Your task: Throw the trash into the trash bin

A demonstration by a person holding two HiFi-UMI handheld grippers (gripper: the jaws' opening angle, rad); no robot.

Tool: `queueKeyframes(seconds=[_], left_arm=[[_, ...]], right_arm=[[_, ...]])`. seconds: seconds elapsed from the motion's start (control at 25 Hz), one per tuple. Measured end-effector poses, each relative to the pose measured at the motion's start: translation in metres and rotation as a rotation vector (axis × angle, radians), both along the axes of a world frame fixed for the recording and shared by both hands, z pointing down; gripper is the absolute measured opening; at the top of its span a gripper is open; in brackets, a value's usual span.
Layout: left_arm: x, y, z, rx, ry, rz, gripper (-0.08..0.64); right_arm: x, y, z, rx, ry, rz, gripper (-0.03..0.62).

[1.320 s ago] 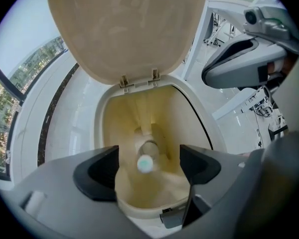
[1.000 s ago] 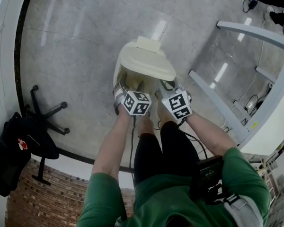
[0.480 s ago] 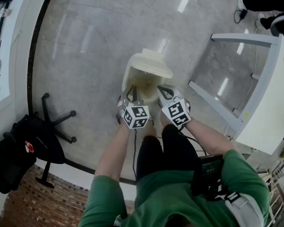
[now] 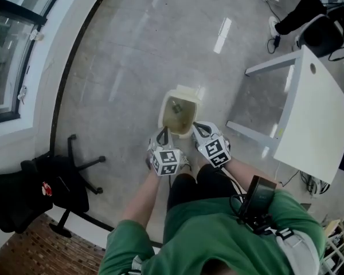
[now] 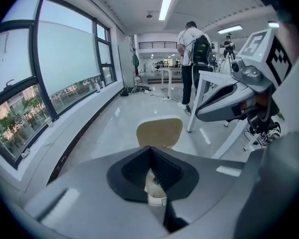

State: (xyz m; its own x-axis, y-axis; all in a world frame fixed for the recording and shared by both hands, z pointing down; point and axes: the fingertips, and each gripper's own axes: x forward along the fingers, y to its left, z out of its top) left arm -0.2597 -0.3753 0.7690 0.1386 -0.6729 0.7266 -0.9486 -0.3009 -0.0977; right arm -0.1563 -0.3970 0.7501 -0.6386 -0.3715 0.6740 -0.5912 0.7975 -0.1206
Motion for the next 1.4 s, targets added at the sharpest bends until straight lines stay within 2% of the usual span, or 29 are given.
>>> queueKeyframes(seconds=[0.4, 0.8, 1.24, 1.4], left_arm=[[-0.003, 0.004, -0.130, 0.213, 0.066, -0.016, 0.006], [0.001, 0.031, -0.247, 0.439, 0.134, -0.029, 0.006], [0.000, 0.048, -0.332, 0.614, 0.185, 0.015, 0.006], [0.005, 0.062, -0.354, 0.646, 0.225, 0.007, 0.006]], right_arm=[[-0.003, 0.003, -0.129, 0.152, -0.118, 0.099, 0.003], [0.004, 0.028, -0.241, 0.300, -0.250, 0.128, 0.003], [-0.007, 0.051, -0.325, 0.412, -0.351, 0.115, 0.003], [-0.002, 0.069, -0.348, 0.436, -0.376, 0.118, 0.003]])
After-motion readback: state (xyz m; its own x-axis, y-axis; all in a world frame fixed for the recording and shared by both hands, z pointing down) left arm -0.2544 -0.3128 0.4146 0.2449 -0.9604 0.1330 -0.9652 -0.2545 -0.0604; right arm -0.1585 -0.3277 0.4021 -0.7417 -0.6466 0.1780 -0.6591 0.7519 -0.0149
